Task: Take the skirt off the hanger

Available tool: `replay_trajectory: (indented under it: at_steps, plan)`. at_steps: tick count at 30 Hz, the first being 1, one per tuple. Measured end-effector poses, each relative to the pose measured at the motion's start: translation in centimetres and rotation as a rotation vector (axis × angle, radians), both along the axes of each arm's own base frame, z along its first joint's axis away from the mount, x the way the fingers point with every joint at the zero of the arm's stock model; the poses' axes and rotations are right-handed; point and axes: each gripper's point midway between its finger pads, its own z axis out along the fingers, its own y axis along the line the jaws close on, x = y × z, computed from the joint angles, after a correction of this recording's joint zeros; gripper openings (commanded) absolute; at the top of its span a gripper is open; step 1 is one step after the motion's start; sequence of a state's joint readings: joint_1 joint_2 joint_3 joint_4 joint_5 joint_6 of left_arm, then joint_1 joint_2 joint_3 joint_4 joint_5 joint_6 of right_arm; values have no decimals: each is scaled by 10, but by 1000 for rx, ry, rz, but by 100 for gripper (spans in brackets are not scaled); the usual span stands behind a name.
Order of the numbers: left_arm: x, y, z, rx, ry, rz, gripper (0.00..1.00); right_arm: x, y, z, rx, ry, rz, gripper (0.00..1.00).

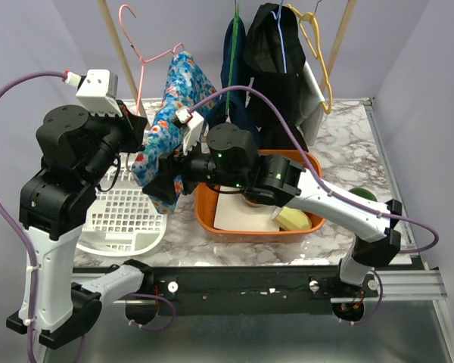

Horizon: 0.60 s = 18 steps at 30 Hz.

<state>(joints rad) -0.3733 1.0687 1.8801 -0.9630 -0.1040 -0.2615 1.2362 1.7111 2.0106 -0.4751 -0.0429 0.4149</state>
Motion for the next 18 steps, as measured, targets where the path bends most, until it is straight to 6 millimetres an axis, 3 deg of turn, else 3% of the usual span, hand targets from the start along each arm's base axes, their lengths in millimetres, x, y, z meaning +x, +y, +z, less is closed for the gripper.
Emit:
replay_trajectory:
  at_steps: [10, 18]
  plan:
    - [-13, 1, 8, -61, -15, -2, 0, 23, 22, -11, 28, -4, -138, 82]
    - [-13, 1, 10, -77, -17, -1, 0, 22, 31, -32, 21, 40, -143, 86]
